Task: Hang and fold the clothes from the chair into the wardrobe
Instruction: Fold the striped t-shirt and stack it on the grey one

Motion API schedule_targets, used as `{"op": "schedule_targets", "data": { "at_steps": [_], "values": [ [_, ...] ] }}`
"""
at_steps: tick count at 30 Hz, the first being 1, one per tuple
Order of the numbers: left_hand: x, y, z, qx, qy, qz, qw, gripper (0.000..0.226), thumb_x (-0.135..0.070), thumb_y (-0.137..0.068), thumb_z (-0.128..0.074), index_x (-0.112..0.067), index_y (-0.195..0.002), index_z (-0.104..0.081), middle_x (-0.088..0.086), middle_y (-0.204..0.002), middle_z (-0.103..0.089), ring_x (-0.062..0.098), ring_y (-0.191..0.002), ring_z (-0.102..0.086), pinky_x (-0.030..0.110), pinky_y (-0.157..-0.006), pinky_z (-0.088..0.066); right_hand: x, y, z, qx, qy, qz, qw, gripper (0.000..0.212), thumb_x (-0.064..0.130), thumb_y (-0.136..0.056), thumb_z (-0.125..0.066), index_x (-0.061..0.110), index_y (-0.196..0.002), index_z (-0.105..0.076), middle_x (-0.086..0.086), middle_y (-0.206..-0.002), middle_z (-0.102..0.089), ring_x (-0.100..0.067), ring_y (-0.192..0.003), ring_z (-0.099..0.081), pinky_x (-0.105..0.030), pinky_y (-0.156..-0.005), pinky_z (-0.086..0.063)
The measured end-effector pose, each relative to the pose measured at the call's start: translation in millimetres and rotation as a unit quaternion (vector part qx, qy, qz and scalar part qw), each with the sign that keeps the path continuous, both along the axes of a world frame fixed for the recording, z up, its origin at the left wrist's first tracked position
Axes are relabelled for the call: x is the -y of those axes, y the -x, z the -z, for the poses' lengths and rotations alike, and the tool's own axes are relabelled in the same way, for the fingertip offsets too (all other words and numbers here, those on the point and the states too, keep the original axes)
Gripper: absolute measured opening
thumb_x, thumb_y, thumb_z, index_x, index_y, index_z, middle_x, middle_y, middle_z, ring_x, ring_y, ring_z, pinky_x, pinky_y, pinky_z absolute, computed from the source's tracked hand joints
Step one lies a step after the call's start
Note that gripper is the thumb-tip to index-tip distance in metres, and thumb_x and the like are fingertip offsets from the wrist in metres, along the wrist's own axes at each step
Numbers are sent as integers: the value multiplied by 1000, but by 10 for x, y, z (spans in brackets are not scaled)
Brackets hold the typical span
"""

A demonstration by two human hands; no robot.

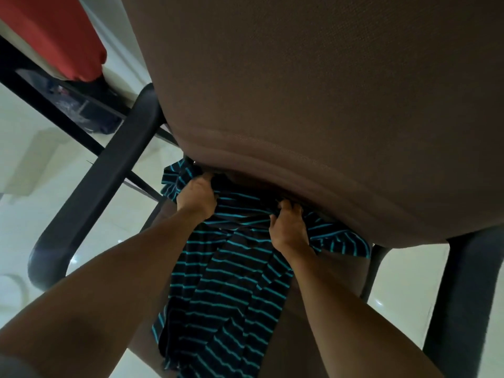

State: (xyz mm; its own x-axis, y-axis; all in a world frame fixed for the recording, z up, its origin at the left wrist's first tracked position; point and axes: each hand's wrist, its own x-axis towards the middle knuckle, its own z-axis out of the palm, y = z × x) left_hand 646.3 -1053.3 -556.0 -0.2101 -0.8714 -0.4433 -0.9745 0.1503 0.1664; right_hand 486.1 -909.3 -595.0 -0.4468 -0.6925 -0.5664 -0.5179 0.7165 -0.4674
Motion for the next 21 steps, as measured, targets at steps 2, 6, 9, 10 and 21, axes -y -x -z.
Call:
{"op": "schedule_targets", "data": {
  "at_steps": [2, 6, 9, 10, 21],
  "values": [
    [11, 3, -41, 23, -14, -19, 999, 40, -21, -91, -63, -22, -130, -58, 12, -122, -63, 35, -107, -63, 44, -83, -54, 2, 12, 27, -4, -1, 2, 1000, 36, 22, -98, -55, 10, -130, -45, -16, -135, -42, -33, -127, -46, -51, -100, -49],
    [-91, -71, -152, -6, -5, -15, 1000, 37, -22, -89, -66, -20, -126, -60, 7, -124, -59, 33, -112, -59, 46, -88, -53, 45, -6, 2, -4, -26, -14, 1000, 36, 22, -98, -56, 8, -129, -44, -17, -139, -36, -34, -133, -39, -54, -102, -46],
    [-176, -168, -303, 6, 54, 52, 997, 34, -26, -87, -68, -18, -120, -62, 4, -125, -53, 31, -116, -49, 48, -96, -45, 58, 23, -79, 13, -28, -24, 999, 30, 24, -99, -54, 8, -124, -47, -16, -141, -34, -33, -133, -35, -54, -104, -43],
    [-210, -212, -374, 17, 73, 80, 994, 35, -28, -87, -68, -20, -120, -63, 2, -127, -51, 30, -117, -45, 47, -99, -41, 37, 46, -160, 26, -17, -21, 999, 23, 23, -99, -55, 9, -116, -49, -14, -138, -37, -32, -129, -38, -50, -103, -44],
    [-351, -515, -1773, -52, 9, 157, 986, 19, -32, -89, -64, -23, -96, -48, -3, -92, -60, 24, -104, -59, 50, -119, -9, -459, 146, -1897, 44, 159, 44, 985, 7, 27, -100, -57, 23, -100, -51, 3, -87, -60, -16, -76, -60, -38, -67, -48]
  ]
}}
